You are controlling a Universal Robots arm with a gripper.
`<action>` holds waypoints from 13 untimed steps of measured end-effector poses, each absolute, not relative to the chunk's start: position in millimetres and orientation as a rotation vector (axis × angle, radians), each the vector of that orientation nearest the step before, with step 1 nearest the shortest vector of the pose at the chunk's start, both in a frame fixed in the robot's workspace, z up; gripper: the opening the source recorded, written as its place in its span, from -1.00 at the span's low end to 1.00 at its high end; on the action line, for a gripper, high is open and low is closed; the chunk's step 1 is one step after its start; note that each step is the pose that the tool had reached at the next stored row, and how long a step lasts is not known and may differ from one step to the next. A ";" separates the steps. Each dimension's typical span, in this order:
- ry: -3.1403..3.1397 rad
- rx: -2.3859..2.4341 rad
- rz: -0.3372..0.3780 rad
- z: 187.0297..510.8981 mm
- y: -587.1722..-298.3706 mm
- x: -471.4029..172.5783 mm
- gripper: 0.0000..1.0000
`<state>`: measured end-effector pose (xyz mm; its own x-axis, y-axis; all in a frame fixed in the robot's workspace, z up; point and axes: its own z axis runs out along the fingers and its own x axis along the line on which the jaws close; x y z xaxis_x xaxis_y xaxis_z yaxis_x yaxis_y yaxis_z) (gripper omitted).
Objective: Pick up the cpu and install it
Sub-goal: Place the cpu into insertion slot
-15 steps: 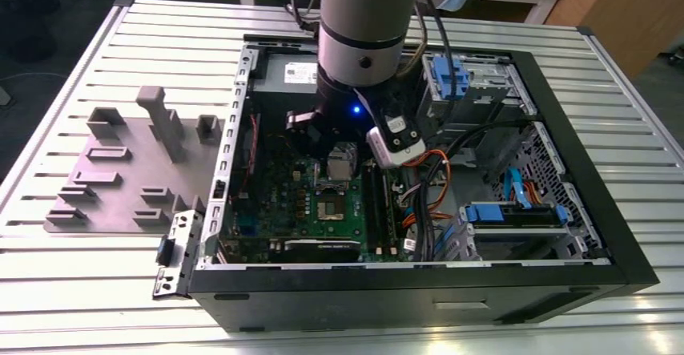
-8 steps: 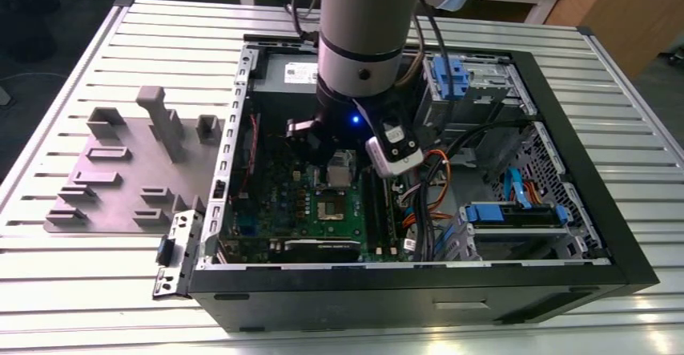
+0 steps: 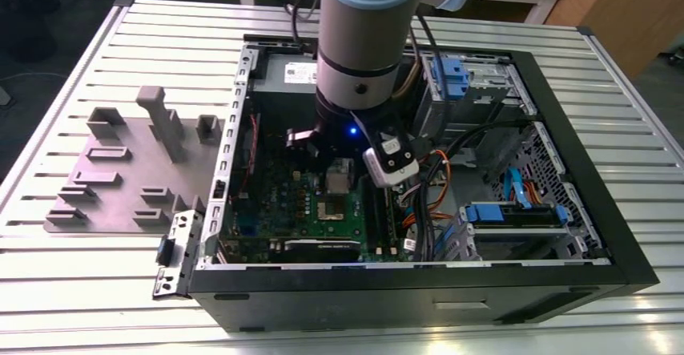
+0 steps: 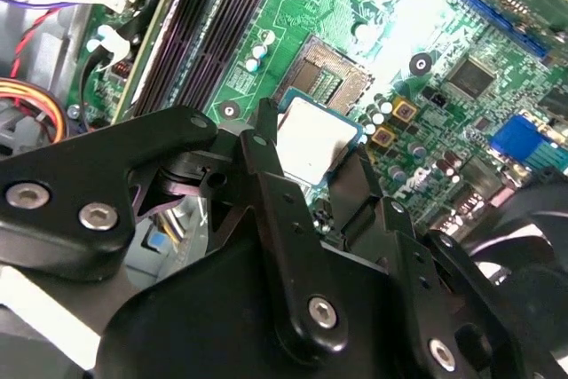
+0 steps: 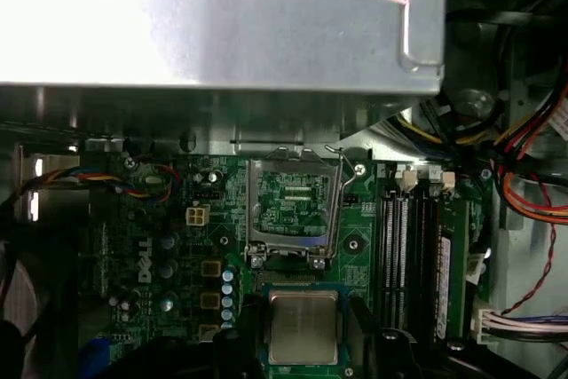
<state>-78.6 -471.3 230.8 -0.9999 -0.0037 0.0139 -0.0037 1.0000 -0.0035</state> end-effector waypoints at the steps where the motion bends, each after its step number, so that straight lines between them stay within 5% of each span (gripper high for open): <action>1: -3.128 0.006 0.005 229.0 -471.5 -78.7 -0.06; 13: -3.128 0.006 0.008 225.3 -472.2 -78.7 -0.06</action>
